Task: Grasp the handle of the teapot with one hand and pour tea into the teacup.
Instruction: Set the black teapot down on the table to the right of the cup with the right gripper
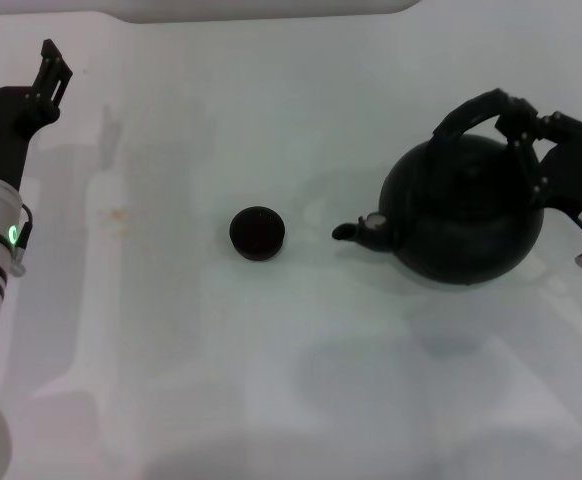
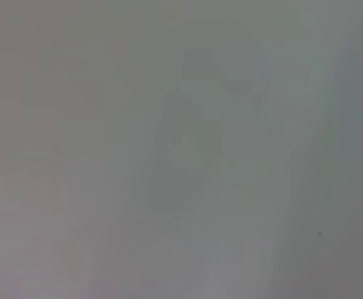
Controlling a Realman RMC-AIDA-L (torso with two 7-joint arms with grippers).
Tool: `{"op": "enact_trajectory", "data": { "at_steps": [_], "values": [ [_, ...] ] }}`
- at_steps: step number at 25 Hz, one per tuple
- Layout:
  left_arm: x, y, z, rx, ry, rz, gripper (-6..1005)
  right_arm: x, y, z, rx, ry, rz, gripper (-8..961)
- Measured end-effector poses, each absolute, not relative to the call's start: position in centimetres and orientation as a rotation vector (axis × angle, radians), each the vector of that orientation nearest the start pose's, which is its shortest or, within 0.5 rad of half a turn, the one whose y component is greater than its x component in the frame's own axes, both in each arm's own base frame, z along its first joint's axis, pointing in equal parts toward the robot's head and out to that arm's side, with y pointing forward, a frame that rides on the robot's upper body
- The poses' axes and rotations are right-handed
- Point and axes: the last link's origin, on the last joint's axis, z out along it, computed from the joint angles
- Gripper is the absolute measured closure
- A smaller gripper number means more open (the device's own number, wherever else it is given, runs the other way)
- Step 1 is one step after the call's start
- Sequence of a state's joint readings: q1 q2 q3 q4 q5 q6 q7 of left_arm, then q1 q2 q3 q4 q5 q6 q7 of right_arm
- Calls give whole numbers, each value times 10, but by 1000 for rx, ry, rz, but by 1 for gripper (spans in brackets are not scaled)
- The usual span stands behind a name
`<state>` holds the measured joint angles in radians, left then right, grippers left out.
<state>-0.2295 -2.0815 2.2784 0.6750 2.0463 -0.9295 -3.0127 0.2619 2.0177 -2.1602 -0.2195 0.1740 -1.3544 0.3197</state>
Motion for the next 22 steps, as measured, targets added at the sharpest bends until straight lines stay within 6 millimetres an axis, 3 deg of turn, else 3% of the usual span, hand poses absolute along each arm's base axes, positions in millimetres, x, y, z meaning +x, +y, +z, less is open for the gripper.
{"op": "enact_trajectory", "data": {
  "at_steps": [20,22],
  "values": [
    [-298,315,-43,-1434,-806,-748,111,327,262,-42,-2030,499,827,827],
    [-298,315,-43,-1434,-806,-748,111,328,264,-42,-2023,535,835,785]
  ]
}}
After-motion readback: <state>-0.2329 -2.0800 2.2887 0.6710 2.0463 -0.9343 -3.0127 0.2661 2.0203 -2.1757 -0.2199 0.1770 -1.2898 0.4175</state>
